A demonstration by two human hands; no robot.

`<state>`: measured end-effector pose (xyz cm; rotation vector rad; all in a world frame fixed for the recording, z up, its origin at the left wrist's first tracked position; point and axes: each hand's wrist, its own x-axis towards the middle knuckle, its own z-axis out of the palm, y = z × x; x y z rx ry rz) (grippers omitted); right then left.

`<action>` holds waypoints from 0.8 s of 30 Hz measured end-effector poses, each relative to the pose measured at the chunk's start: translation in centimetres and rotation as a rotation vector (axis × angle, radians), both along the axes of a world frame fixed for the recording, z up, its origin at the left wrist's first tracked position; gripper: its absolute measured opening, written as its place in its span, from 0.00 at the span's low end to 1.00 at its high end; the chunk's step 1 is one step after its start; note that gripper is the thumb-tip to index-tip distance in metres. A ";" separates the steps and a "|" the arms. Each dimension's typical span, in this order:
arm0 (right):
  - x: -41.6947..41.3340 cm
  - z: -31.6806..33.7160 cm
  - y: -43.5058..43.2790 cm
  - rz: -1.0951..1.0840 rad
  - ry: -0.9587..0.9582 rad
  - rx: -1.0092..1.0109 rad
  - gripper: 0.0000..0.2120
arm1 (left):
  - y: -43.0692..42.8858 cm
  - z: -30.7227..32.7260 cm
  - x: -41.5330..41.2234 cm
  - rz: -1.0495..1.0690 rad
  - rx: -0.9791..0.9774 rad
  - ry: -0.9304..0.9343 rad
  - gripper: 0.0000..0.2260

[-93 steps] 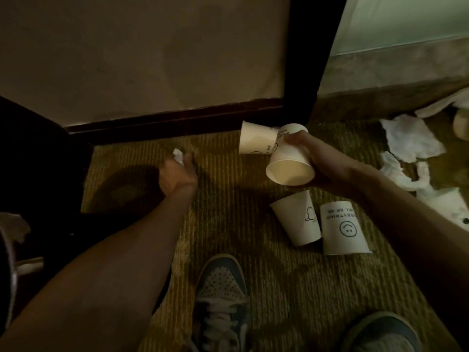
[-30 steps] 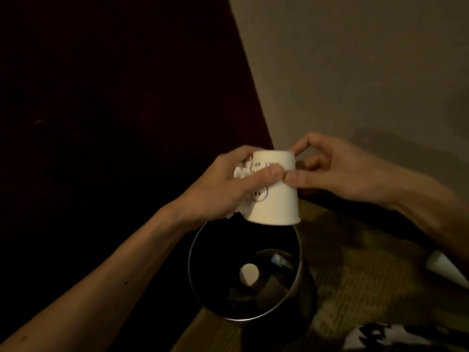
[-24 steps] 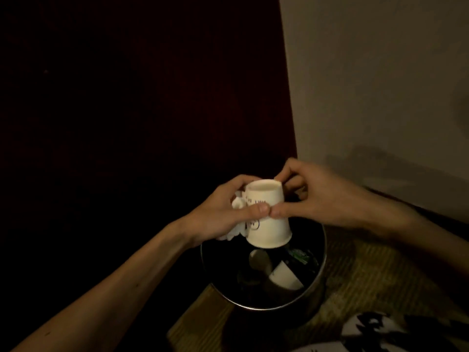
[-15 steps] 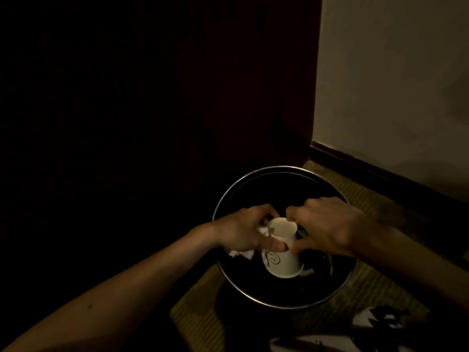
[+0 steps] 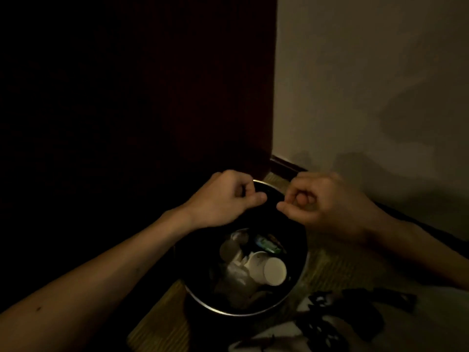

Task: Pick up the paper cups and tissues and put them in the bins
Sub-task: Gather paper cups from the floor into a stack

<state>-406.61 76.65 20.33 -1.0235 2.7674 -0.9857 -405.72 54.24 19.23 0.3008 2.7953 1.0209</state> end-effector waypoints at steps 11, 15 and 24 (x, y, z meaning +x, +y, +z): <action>4.8 8.1 18.5 -0.299 -0.374 0.384 0.07 | 18.0 9.9 -2.6 -0.589 0.030 0.127 0.17; 9.0 2.8 24.9 -0.504 -0.490 0.204 0.07 | 25.0 3.9 -1.7 -0.729 0.016 -0.119 0.11; 17.7 -13.6 29.6 -0.860 -0.825 -0.012 0.08 | 32.9 -11.3 2.7 -0.705 -0.147 -0.657 0.09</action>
